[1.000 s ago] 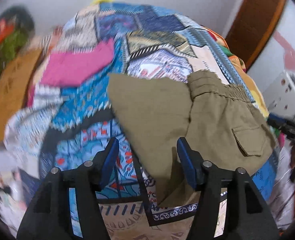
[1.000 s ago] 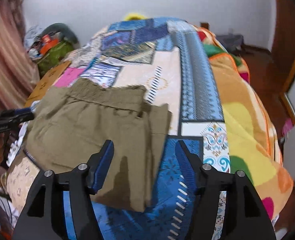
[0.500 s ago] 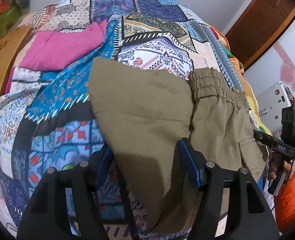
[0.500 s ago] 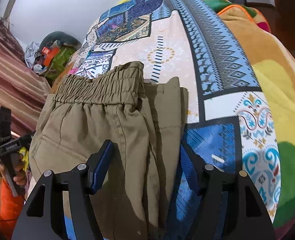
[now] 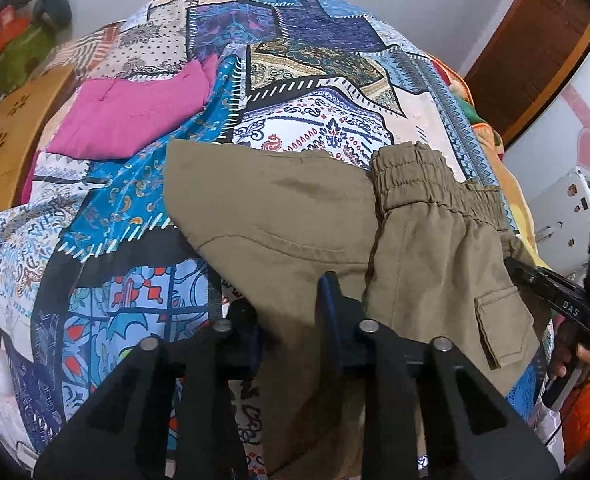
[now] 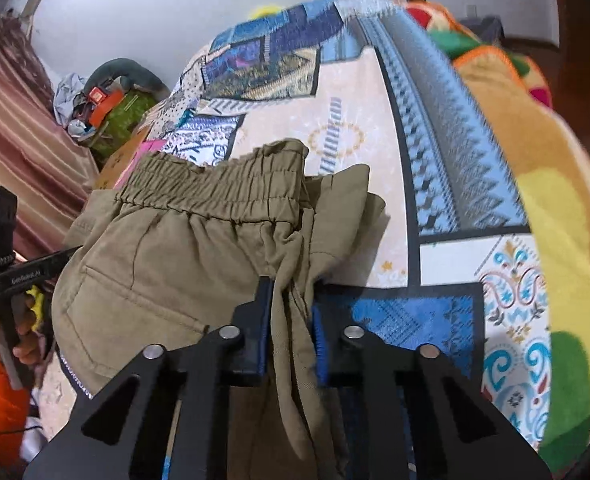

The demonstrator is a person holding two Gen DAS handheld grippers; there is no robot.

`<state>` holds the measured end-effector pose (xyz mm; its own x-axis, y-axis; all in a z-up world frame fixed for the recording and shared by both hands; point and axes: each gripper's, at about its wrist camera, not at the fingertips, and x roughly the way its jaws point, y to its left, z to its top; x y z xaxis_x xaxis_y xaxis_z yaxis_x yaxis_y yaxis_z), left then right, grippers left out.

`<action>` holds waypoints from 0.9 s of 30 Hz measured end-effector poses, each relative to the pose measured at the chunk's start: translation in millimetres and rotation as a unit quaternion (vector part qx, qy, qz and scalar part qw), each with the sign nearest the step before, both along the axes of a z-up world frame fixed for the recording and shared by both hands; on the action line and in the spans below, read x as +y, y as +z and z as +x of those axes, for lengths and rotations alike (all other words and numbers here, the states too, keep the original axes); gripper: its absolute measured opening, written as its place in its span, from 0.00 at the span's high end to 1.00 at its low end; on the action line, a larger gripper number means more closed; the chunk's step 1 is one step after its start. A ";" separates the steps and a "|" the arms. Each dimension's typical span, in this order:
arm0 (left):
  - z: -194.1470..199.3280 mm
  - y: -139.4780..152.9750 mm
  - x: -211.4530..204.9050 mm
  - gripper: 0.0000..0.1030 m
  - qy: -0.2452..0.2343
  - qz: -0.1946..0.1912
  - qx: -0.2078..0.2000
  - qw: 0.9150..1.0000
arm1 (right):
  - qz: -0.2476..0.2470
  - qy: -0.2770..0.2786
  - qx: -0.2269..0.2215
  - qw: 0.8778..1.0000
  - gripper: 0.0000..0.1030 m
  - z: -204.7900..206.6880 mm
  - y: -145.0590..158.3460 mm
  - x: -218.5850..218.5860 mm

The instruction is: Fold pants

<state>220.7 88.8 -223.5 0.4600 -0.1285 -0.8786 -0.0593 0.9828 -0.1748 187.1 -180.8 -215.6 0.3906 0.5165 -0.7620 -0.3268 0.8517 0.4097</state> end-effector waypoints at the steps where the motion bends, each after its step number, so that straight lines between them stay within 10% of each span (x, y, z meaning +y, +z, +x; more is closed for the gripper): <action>1: -1.2 1.7 -1.8 0.81 0.000 0.009 -0.003 1.000 | -0.005 -0.001 -0.009 1.000 0.88 -1.6 2.7 1.5; 6: -9.1 15.7 -10.7 0.96 -0.017 0.067 -0.023 0.997 | -0.011 -0.010 -0.043 0.999 0.91 -5.7 19.0 1.9; 27: 4.3 132.6 73.0 0.97 0.039 0.135 -0.154 0.978 | -0.032 0.049 -0.205 0.977 0.92 37.4 136.6 94.1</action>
